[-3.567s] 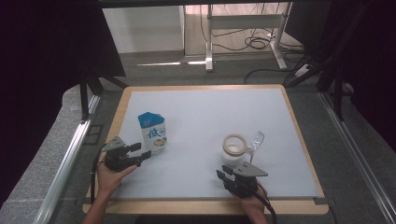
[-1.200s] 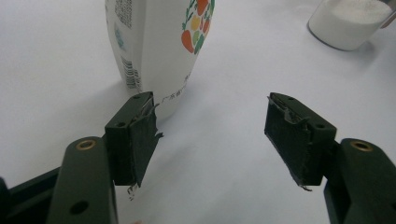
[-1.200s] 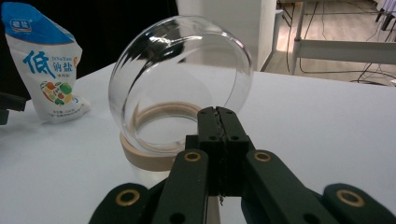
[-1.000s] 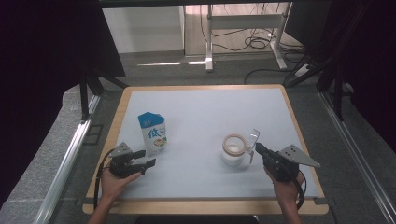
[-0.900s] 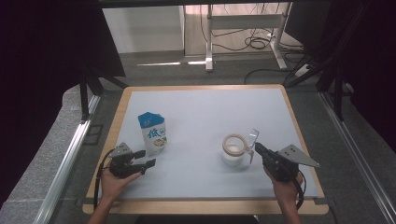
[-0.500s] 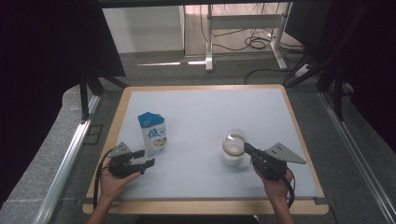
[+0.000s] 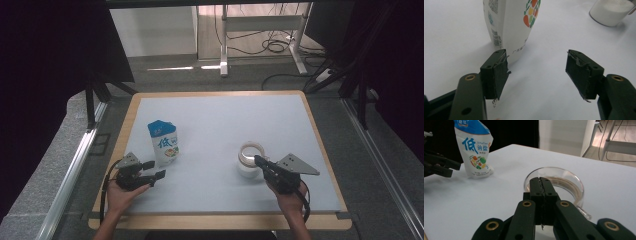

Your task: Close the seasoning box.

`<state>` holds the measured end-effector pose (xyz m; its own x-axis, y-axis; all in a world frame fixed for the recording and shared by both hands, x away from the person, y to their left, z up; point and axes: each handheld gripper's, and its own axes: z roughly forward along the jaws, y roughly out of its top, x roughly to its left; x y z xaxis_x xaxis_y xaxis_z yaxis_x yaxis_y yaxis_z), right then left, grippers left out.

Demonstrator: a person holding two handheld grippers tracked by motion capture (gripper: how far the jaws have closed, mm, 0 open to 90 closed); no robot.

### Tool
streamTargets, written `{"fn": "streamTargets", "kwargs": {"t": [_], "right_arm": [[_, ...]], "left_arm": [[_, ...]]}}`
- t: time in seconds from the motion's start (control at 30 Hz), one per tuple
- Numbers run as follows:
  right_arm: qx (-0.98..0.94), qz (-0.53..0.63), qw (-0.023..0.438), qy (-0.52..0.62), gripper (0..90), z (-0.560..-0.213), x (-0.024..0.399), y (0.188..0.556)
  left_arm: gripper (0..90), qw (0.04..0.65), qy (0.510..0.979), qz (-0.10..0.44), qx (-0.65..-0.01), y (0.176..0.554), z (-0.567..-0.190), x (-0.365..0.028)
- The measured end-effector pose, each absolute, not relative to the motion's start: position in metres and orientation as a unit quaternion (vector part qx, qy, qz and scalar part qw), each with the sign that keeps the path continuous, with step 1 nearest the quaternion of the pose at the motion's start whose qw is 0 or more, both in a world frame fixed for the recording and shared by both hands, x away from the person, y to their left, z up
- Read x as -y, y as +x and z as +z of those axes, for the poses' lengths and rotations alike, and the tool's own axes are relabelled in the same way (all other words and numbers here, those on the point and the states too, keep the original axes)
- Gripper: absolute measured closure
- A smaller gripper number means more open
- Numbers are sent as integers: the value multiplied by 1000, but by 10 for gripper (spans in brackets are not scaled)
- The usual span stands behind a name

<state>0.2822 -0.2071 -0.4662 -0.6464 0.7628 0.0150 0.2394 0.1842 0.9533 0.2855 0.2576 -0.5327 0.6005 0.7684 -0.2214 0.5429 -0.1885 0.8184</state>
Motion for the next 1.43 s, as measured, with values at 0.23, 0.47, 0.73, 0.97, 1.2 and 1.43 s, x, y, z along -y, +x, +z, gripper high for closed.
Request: {"fn": "streamTargets", "kwargs": {"t": [0.23, 0.47, 0.73, 0.97, 1.2, 1.43], "right_arm": [[-717, 538, 254, 363, 895, -465, 228, 283], [-707, 521, 256, 403, 893, -479, 260, 289], [-713, 482, 246, 445, 885, -505, 288, 298], [-722, 468, 240, 450, 866, -513, 291, 300], [-721, 468, 242, 449, 861, -512, 292, 299], [-722, 471, 244, 445, 835, -511, 290, 299]], "left_arm": [[339, 467, 763, 118, -431, 286, -534, -258], [339, 463, 764, 115, -434, 287, -537, -258], [339, 460, 765, 113, -436, 288, -539, -258], [339, 459, 767, 111, -434, 289, -541, -257], [339, 459, 767, 111, -434, 289, -541, -257], [339, 459, 767, 112, -435, 289, -541, -257]]}}
